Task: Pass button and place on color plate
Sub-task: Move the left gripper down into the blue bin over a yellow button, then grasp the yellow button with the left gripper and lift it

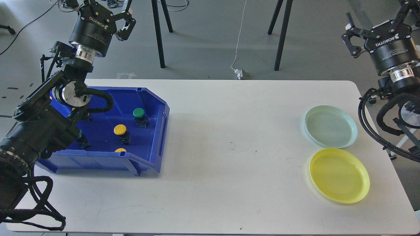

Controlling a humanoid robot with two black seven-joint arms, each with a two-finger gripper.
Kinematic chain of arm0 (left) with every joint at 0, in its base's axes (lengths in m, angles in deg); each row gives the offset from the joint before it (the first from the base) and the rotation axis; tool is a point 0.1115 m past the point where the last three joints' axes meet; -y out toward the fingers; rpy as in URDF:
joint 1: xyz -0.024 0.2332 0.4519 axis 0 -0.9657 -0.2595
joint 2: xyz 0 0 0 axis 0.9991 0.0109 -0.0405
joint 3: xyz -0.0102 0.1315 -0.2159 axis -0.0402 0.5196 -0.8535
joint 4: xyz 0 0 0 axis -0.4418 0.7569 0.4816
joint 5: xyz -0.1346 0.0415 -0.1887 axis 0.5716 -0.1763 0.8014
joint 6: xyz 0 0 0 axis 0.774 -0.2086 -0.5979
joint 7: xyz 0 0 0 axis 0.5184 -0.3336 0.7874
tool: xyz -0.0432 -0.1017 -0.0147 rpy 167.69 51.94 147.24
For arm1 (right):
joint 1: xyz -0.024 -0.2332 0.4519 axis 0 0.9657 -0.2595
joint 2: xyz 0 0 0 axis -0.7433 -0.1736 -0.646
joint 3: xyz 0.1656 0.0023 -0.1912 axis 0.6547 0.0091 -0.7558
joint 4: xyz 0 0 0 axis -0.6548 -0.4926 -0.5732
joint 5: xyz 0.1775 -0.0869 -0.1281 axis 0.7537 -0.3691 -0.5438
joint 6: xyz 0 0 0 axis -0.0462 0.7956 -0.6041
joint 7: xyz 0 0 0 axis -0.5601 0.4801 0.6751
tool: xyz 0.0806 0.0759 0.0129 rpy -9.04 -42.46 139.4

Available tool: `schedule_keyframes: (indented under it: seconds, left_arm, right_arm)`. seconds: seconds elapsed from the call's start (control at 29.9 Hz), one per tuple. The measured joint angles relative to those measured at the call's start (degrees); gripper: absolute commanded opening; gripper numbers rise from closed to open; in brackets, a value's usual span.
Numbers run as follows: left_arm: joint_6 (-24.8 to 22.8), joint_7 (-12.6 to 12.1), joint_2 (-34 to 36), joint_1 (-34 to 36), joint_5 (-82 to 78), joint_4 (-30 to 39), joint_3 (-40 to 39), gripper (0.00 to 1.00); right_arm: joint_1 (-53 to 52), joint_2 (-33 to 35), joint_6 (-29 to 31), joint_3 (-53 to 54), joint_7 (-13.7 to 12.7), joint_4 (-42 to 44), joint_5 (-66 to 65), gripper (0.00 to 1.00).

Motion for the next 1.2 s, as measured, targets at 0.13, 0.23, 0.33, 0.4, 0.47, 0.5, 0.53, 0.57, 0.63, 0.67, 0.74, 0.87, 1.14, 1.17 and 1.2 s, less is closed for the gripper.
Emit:
schedule_keyframes:
  seconds: [0.13, 0.23, 0.33, 0.4, 0.47, 0.5, 0.53, 0.57, 0.63, 0.67, 0.74, 0.87, 1.14, 1.17, 1.2]
  left_arm:
    - [-0.01, 0.00, 8.46, 1.08, -11.84, 10.64, 5.89, 1.00]
    - [-0.04, 0.00, 15.15, 6.05, -27.62, 16.41, 16.25, 1.00]
    - [-0.04, 0.00, 21.19, 13.10, -43.42, 18.61, 31.02, 1.00]
    - [-0.03, -0.01, 23.37, 18.45, -52.44, 18.75, 41.54, 1.00]
    - [0.45, -0.01, 24.77, 24.09, -60.67, 18.54, 52.43, 1.00]
    - [0.81, 0.00, 25.22, 26.35, -63.86, 17.96, 57.19, 1.00]
    - [1.06, 0.00, 25.43, 27.82, -66.24, 17.14, 60.68, 1.00]
    - [1.31, 0.00, 25.47, 28.95, -68.64, 15.64, 64.05, 0.99]
    - [1.92, 0.00, 25.04, 29.88, -72.69, 11.91, 68.39, 0.99]
    - [2.42, 0.00, 24.36, 29.98, -74.60, 9.78, 69.89, 0.99]
    - [3.26, 0.00, 22.84, 29.95, -77.01, 6.53, 71.79, 0.99]
    - [4.14, 0.00, 19.33, 28.15, -78.27, 1.04, 74.36, 0.99]
    - [4.36, 0.00, 14.10, 23.77, -78.45, -6.66, 75.02, 0.99]
    - [4.36, 0.01, 13.94, 23.38, -78.45, -6.96, 75.02, 0.99]
    - [4.38, 0.01, 13.84, 23.01, -78.45, -7.20, 75.02, 0.99]
  right_arm:
    - [0.17, 0.03, 0.00, -0.24, 0.00, 0.04, 0.00, 1.00]
    - [0.54, -0.22, 0.00, -0.27, 0.01, 0.05, 0.00, 1.00]
    - [0.92, -0.64, 0.00, -0.37, 0.01, 0.62, 0.01, 1.00]
    - [1.07, -0.77, 0.00, -0.46, 0.08, 1.00, 0.01, 1.00]
    - [1.47, -0.83, 0.00, -0.51, 0.18, 1.11, 0.00, 1.00]
    - [1.84, -0.83, 0.00, -0.50, 0.22, 1.12, 0.00, 1.00]
    - [2.18, -0.83, 0.00, -0.49, 0.24, 1.12, 0.00, 1.00]
    - [2.61, -0.84, 0.00, -0.42, 0.25, 1.12, 0.00, 1.00]
    - [3.33, -0.83, 0.00, -0.21, 0.26, 1.12, 0.01, 1.00]
    - [3.67, -0.75, 0.00, -0.12, 0.27, 1.12, 0.00, 1.00]
    - [4.09, -0.44, 0.00, 0.00, 0.27, 1.12, 0.00, 1.00]
    - [4.62, -0.01, 0.00, 0.14, 0.35, 1.18, 0.00, 1.00]
    - [5.49, 0.12, 0.00, 0.24, 0.37, 1.19, 0.00, 1.00]
    - [5.54, 0.12, 0.00, 0.24, 0.39, 1.19, 0.00, 1.00]
    - [5.57, 0.12, 0.00, 0.24, 0.41, 1.19, 0.00, 1.00]
